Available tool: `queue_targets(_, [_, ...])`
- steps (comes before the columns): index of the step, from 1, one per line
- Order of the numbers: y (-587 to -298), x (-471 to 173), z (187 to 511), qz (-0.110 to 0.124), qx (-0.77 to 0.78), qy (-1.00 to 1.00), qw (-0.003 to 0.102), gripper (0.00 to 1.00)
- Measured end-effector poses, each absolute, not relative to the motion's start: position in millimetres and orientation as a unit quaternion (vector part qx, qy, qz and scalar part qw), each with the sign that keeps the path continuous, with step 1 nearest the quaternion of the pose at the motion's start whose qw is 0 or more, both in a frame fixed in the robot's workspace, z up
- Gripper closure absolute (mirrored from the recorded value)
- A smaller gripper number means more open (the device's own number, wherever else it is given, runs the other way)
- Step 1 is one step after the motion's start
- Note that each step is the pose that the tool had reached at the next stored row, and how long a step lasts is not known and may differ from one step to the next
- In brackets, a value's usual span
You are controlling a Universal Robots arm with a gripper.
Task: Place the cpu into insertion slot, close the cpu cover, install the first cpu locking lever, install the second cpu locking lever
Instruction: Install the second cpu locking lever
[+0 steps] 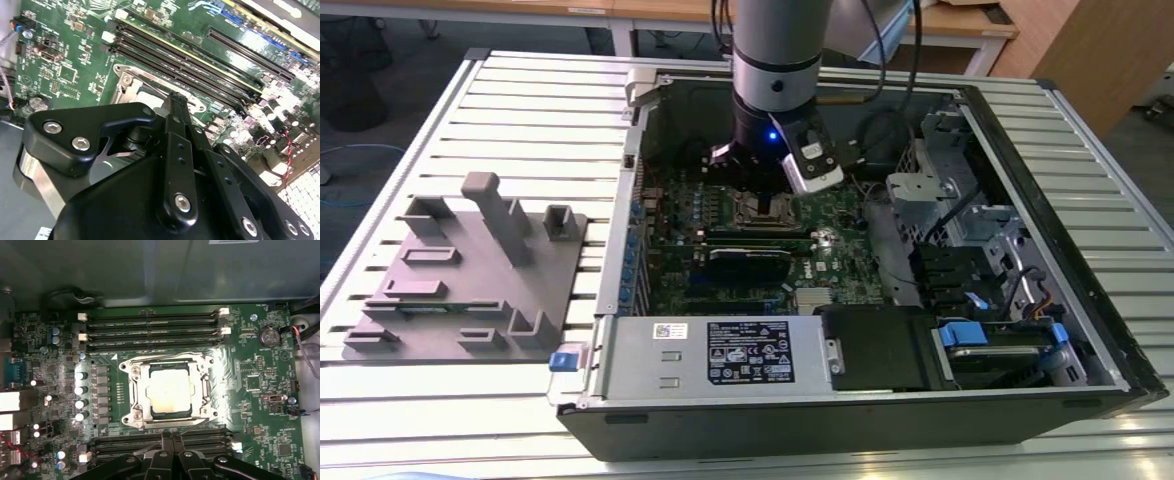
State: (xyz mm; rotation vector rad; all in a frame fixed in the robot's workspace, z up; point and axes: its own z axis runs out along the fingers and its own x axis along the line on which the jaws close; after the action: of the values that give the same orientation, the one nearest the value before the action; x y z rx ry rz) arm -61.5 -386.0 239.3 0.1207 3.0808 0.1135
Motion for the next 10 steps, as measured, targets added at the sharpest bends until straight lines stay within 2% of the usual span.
queue_targets(10, [-386.6,-70.3,233.7,0.037,0.039,0.998,0.028,0.89])
